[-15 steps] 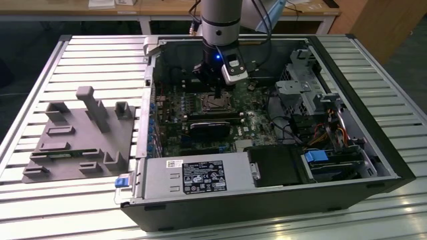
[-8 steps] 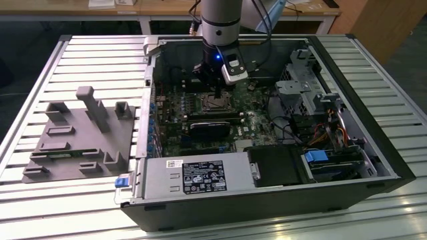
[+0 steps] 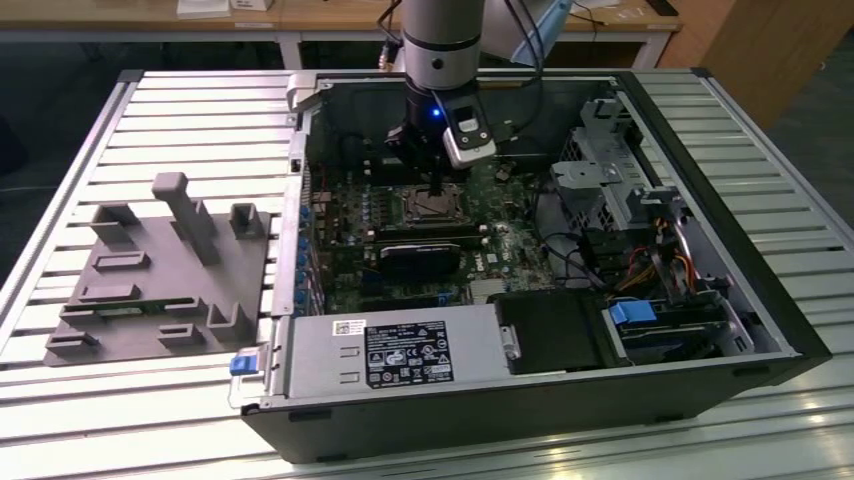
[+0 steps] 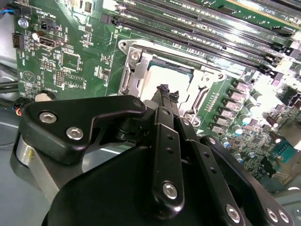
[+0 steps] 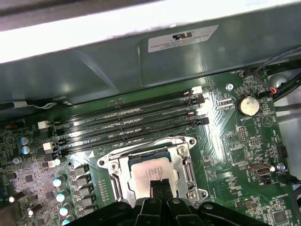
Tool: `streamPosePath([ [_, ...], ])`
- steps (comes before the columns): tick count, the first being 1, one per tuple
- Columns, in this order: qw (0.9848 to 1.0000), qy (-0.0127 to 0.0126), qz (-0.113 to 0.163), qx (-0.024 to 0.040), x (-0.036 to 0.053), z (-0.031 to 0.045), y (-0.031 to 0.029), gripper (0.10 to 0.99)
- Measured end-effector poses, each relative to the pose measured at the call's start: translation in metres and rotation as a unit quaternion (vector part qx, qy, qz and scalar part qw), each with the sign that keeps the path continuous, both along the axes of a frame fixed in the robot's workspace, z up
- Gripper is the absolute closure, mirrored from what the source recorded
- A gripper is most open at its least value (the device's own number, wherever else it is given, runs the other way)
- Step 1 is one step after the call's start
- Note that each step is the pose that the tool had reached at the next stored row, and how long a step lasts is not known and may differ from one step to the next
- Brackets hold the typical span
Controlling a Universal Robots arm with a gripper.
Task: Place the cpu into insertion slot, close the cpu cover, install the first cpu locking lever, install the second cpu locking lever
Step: 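Install the second cpu locking lever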
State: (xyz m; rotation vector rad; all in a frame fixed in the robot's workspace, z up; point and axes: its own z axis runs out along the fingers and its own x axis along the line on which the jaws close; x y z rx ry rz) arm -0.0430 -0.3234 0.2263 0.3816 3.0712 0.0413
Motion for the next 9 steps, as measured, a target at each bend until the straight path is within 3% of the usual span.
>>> streamPosePath([
  [9,1.0,0.0,0.0,0.0001,0.0,0.0183,0.0,0.984],
])
